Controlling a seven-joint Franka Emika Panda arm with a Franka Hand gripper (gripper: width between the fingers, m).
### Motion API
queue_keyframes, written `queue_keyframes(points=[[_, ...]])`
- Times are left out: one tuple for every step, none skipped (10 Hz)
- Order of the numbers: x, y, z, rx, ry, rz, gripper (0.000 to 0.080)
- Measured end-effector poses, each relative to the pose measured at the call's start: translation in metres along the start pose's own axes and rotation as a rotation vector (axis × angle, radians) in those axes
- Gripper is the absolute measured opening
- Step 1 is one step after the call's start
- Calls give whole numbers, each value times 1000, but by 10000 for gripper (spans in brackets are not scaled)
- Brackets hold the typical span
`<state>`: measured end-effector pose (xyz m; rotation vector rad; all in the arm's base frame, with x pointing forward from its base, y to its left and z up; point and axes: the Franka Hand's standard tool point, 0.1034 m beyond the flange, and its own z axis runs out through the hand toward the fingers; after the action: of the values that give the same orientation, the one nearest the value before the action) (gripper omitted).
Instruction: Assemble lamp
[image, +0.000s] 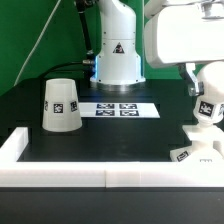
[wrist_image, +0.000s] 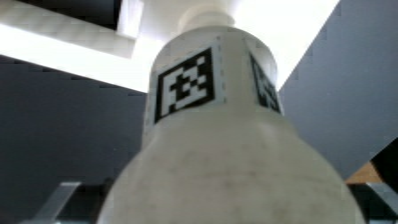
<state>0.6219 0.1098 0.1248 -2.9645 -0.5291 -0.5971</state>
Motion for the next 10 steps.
queue_keyframes(points=[[-1,0,3,-5,11,-2,577],[-2,2,4,-14,32,-5,577],[-6,2,5,-23,48,-7,577],[-7,2,4,-38,82,-8,577],[-9,2,4,-54,124,-10,577],[-10,2,3,-68,161,-12,577],[-10,2,2,-84,205,-12,577],[-10,2,2,-95,233,-13,577],[-10,2,2,-94,230,-13,598],[-10,3,2,-94,229,-12,667]])
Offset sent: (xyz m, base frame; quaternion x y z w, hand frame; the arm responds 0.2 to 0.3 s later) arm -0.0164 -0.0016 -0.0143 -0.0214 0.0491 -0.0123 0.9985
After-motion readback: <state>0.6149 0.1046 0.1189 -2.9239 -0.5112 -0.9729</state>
